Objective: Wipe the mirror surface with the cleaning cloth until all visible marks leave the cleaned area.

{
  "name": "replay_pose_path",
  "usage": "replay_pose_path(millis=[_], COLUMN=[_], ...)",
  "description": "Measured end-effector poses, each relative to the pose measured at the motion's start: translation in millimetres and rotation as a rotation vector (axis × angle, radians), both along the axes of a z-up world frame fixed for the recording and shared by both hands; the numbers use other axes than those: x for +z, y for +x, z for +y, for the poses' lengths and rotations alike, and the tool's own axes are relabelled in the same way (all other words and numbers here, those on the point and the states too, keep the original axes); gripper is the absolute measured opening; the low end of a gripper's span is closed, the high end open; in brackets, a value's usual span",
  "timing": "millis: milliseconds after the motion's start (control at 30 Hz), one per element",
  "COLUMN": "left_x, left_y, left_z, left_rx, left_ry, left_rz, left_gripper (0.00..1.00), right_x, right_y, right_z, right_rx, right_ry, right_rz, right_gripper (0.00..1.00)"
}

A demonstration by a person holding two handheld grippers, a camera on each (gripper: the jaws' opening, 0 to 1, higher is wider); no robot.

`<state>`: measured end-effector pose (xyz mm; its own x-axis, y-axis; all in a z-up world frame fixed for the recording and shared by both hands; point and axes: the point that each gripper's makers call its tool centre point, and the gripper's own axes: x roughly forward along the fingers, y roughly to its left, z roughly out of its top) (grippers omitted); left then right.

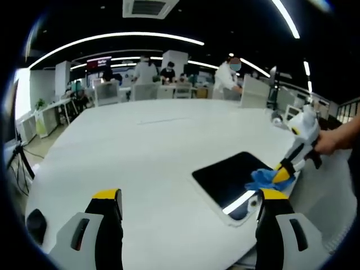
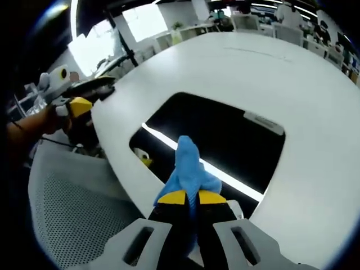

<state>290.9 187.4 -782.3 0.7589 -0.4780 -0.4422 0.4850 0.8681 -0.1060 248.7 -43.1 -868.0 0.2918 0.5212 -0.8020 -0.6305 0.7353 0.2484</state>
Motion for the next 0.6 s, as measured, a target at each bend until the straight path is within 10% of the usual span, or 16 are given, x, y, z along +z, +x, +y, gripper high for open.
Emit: replay_pose_path(millis=[600], left_x=[1.7], left_y=[1.2], left_z=[-2], left_rx=[-0.006], left_ry=[0.005], left_rz=[-0.004], left_gripper=[1.0], right_x=[-0.6], right_y=[4], right_z=[-53], right_rx=[-0.087], right_ry=[-0.014], right_rz=[0.034], right_gripper=[0.01])
